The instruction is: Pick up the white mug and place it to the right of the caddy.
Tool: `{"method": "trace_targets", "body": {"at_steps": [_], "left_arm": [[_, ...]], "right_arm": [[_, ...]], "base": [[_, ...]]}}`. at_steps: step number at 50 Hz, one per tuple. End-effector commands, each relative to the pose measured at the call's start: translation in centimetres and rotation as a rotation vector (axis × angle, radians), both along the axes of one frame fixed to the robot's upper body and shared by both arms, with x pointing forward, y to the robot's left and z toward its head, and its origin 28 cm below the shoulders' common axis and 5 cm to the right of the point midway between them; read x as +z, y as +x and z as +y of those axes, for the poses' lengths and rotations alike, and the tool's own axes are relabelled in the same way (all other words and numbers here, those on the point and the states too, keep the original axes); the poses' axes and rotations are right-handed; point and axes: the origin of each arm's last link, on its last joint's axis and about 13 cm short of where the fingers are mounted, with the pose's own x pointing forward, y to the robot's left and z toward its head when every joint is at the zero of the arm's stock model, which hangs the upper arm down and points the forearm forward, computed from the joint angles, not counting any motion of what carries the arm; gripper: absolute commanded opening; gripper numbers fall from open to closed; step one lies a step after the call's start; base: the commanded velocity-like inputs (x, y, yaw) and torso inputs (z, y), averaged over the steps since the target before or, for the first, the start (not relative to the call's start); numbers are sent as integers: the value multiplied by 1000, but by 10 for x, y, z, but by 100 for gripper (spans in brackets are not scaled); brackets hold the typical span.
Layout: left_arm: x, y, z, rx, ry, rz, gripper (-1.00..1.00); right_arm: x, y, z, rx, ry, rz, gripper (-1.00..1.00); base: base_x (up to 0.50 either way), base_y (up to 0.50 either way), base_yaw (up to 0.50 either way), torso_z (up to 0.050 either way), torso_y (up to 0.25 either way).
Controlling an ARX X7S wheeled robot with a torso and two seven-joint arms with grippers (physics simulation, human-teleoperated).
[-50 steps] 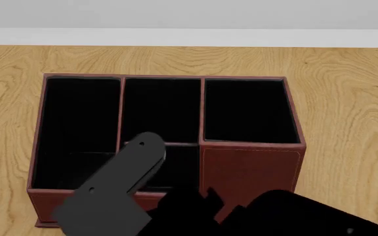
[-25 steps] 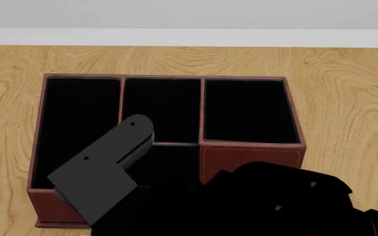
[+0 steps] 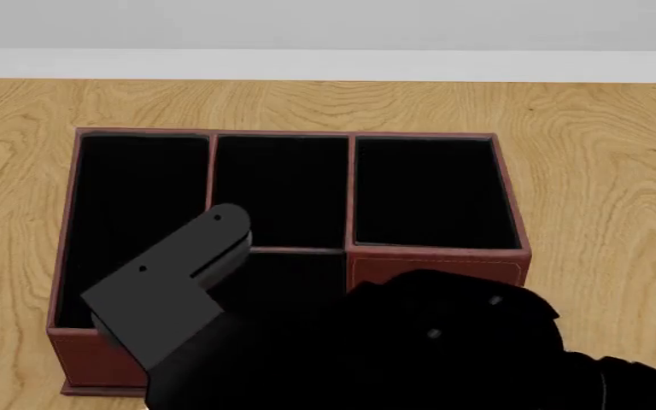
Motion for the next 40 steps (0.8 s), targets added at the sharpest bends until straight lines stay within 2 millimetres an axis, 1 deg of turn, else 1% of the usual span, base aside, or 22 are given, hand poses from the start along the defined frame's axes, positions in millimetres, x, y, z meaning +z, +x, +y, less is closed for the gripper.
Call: {"method": "trace_targets", "body": {"at_steps": [1, 17, 40], "left_arm": [[-3, 2, 1, -1, -3, 5, 100], [-5, 7, 2, 6, -9, 10, 100], [-6, 10, 2, 4, -4, 15, 100]], "right_arm": [[-5, 7, 5, 0, -6, 24, 100], [-18, 22, 8, -5, -2, 71, 100], [-33, 35, 13, -11, -9, 129, 100]], "base": [[0, 0, 0, 0, 0], [0, 0, 0, 0, 0], [0, 0, 0, 0, 0]]}}
